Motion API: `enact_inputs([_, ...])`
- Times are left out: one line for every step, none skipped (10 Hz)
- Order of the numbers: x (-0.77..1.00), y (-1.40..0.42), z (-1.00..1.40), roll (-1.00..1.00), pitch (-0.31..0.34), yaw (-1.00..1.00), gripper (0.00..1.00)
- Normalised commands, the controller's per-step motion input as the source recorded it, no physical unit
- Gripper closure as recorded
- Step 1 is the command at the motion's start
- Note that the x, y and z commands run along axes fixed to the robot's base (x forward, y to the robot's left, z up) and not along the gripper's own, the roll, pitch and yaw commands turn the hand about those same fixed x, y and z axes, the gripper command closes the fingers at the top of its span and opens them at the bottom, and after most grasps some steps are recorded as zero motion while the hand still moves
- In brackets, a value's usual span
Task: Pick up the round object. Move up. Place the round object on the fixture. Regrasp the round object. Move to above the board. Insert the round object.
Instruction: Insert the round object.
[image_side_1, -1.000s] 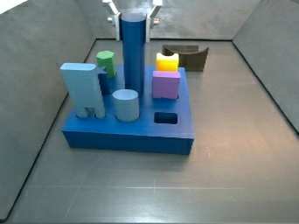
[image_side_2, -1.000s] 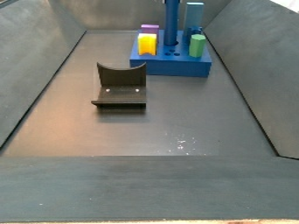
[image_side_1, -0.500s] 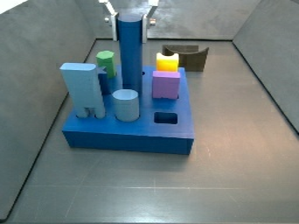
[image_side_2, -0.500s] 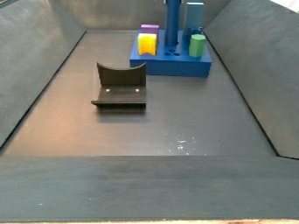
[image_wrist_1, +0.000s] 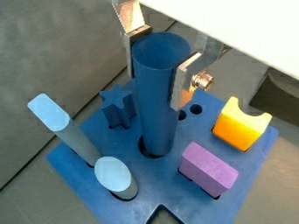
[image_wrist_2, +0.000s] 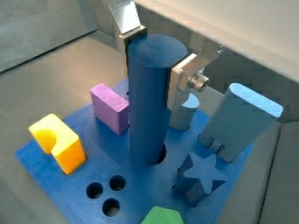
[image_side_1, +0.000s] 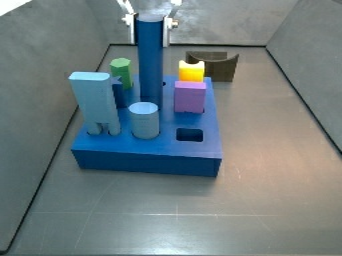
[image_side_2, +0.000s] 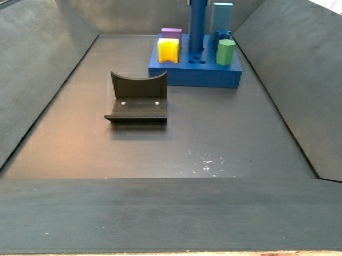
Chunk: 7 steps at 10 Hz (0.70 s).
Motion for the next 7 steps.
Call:
enact_inputs([-0.05, -0.29, -0.02, 0.04, -0.011, -0.05, 1.0])
enact_inputs([-0.05, -0.32, 0.0, 0.07, -0.017, -0.02, 1.0])
enact_inputs([-0.16, -0.33, 0.0, 0.08, -0.067, -0.01, 1.0])
enact_inputs([-0.05, -0.17, -0.09, 0.08, -0.027, 0.0, 1.0])
enact_inputs([0.0, 0.0, -0.23, 0.07, 0.0, 0.0, 1.0])
enact_inputs([0.0, 0.06, -0.5, 0.07, -0.006, 0.0, 1.0])
enact_inputs([0.0, 0.08, -0.65, 0.06, -0.014, 0.0, 1.0])
